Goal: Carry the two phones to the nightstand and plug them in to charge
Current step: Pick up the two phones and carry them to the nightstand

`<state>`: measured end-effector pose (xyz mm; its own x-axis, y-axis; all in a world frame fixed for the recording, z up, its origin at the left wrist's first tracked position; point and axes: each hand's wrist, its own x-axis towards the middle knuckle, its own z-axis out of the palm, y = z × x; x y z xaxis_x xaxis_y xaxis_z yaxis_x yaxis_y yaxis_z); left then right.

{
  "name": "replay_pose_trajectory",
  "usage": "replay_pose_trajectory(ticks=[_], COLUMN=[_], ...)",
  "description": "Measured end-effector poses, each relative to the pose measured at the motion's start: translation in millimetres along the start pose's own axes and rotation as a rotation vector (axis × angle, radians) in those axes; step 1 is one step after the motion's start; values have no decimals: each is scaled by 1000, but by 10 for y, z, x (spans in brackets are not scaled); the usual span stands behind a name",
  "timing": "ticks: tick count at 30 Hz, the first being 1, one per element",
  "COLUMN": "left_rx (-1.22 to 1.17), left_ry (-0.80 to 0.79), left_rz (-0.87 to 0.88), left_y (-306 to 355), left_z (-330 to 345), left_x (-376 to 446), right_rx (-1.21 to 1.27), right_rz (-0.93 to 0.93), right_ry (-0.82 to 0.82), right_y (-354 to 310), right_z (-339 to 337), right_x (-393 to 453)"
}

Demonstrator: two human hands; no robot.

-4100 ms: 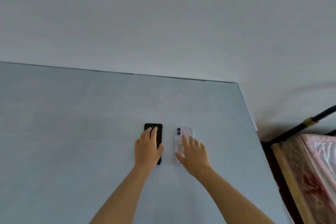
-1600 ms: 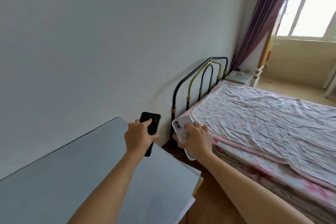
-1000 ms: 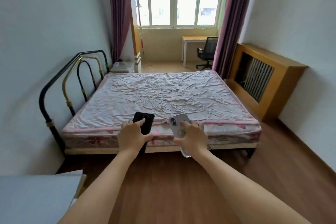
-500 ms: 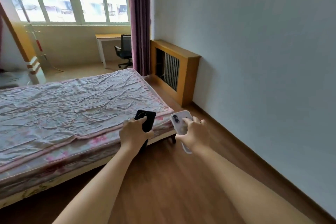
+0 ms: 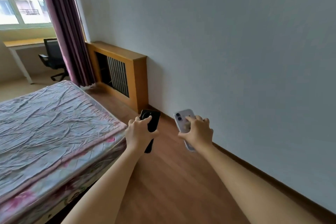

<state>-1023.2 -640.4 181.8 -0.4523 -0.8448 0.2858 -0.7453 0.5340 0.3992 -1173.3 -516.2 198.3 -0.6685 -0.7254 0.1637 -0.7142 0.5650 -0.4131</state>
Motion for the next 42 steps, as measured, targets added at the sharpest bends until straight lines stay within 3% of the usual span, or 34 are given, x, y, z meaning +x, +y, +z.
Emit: replay_pose_trajectory(ticks=[15,29,42], left_rx=[-14,66,135], left_ry=[23,142,226], left_rz=[-6,-253,-423], left_y=[164,209,-340], left_z=[612,1316,1689], left_x=[1970,4031,5669], right_rx=[28,38,65], right_rz=[15,-273,-483], right_ry=[22,-69,-137], right_y=[71,-32,-801], right_z=[277,715,1460], right_x=[2101,4798,6654])
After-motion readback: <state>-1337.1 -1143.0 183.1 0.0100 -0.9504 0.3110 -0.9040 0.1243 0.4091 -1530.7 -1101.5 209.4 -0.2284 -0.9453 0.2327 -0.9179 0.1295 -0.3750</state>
